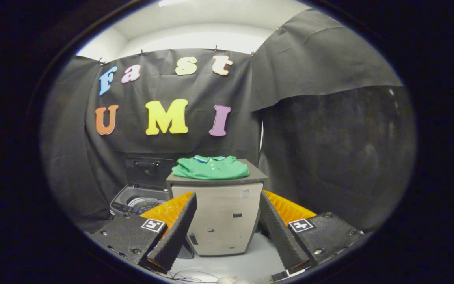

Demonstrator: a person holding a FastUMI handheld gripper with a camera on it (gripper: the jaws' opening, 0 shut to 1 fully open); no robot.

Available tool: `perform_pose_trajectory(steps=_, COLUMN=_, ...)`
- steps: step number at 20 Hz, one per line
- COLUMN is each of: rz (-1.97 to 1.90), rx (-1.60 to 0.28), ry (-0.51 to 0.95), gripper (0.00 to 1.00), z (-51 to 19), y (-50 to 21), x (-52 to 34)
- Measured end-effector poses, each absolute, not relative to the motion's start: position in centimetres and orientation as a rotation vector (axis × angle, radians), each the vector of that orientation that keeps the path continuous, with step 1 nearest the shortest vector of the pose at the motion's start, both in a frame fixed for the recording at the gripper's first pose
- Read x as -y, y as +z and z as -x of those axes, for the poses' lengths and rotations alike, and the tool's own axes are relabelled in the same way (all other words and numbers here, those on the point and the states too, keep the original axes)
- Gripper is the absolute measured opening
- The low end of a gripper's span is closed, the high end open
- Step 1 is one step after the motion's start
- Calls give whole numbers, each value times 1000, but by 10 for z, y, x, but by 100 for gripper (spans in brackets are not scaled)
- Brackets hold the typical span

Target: Put the clothes into the washing machine and then close the washing machine lid.

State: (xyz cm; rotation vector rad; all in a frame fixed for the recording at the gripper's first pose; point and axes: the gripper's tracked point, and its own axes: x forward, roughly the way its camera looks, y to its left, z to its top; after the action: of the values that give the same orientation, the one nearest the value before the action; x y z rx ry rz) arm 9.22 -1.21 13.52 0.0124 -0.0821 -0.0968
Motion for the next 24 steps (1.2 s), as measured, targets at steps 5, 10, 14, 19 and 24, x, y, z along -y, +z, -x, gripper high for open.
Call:
perform_pose_trajectory(steps=5, rz=-24, rx=113, ry=-86, gripper=99, z=-175, y=195, x=15)
perform_pose_trajectory(steps=10, rz=-52, rx=74, ry=-23, gripper=99, z=-275, y=237, x=11)
perform_pose_trajectory(steps=14, rz=-65, rx=-26, ry=16, gripper=100, z=-358, y=250, x=-2)
perform_pose_trajectory(steps=19, rz=-61, rx=-189, ry=49, gripper=99, z=-454, y=230, x=-19)
perform_pose_trajectory(steps=24, rz=-40, rx=-405, ry=44, gripper=100, z=-509, y=178, x=-35)
